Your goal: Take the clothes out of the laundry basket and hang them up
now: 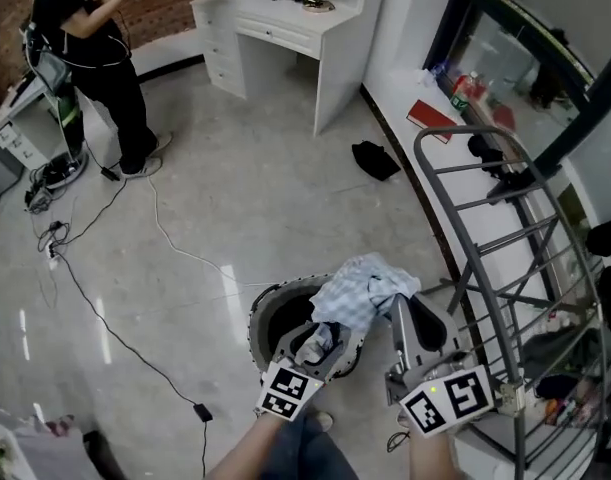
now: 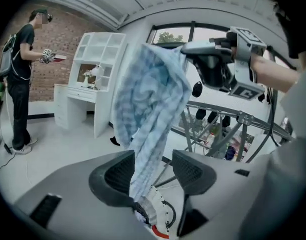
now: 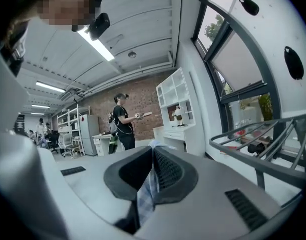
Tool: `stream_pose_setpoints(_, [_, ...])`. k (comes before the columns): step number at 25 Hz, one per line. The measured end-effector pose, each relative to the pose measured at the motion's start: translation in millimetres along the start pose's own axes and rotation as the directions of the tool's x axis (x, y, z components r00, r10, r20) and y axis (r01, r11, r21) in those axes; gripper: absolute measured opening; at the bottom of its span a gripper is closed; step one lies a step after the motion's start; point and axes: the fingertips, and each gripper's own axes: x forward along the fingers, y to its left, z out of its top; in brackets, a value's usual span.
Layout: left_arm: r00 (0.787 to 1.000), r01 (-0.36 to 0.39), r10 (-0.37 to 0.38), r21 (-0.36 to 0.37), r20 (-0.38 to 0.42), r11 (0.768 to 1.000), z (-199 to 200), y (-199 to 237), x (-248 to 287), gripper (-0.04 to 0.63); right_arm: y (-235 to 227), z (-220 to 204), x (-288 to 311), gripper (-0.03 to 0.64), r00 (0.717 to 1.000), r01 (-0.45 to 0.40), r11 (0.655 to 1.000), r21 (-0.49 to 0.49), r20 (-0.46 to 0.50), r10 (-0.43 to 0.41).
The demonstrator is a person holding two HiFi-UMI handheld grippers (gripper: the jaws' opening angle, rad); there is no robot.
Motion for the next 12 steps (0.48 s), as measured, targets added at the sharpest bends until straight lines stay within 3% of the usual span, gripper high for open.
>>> stream_pose_setpoints(9, [0.992, 0.119, -0.124, 0.162, 0.021, 0.98, 40.5, -78.5, 31.0, 0.236, 18.8, 72.6, -84.7, 0.013, 0.993, 0.058, 0.998, -0.031, 0.109, -0.054])
stream_pose_setpoints(12, [0.989, 0.139, -0.148, 0.209, 0.027, 0.968, 48.2, -95.9, 31.9, 0.128, 16.9, 82.3, -106.6, 0.012, 0.986, 0.099, 0.995, -0.027, 0.135, -0.095])
